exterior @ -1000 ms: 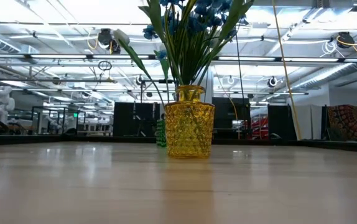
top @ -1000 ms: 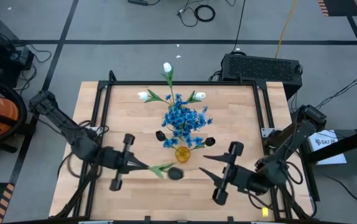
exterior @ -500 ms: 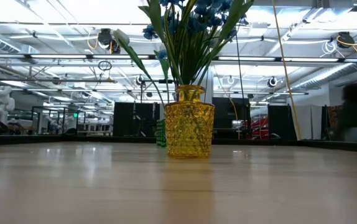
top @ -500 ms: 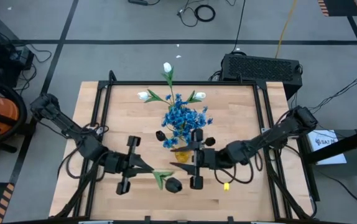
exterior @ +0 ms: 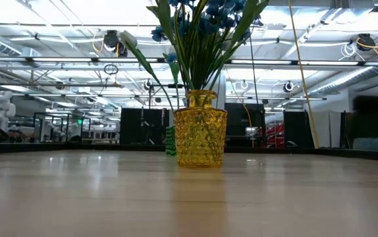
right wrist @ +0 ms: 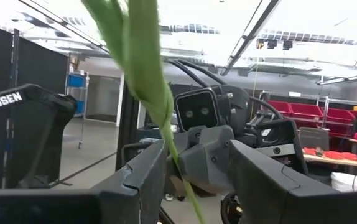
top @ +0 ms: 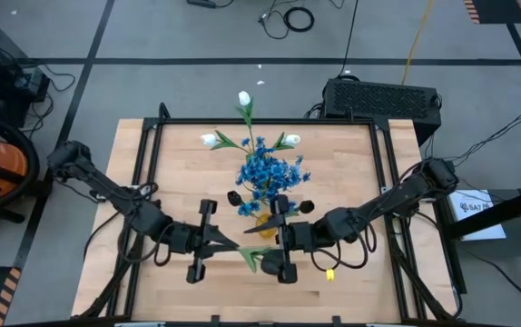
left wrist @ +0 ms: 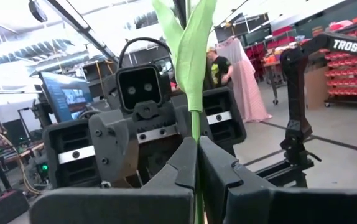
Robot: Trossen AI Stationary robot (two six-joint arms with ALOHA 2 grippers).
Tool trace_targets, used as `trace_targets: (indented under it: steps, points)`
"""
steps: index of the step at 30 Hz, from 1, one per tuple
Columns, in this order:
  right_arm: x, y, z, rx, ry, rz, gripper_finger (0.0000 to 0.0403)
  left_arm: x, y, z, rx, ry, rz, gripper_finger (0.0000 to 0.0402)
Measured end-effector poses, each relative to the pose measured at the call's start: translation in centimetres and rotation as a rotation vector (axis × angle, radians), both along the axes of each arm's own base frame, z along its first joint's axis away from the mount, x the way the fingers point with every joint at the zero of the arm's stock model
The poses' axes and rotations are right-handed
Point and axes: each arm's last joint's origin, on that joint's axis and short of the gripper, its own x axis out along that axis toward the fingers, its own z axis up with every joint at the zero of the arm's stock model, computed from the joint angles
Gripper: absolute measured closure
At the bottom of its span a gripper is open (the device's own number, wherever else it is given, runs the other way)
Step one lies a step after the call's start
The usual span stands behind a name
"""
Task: Sort flowers into vase by color
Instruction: Put the black flower into the yellow vase
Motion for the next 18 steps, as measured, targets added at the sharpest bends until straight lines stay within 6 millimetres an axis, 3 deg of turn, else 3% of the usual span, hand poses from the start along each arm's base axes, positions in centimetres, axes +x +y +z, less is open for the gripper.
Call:
trace_targets:
  steps: [18]
  points:
    - [0.0, 0.1, -0.1, -0.013, 0.016, 0.026, 0.0237, 1.8, -0.4, -1.3, -0.014, -0.042, 0.002, 0.0393]
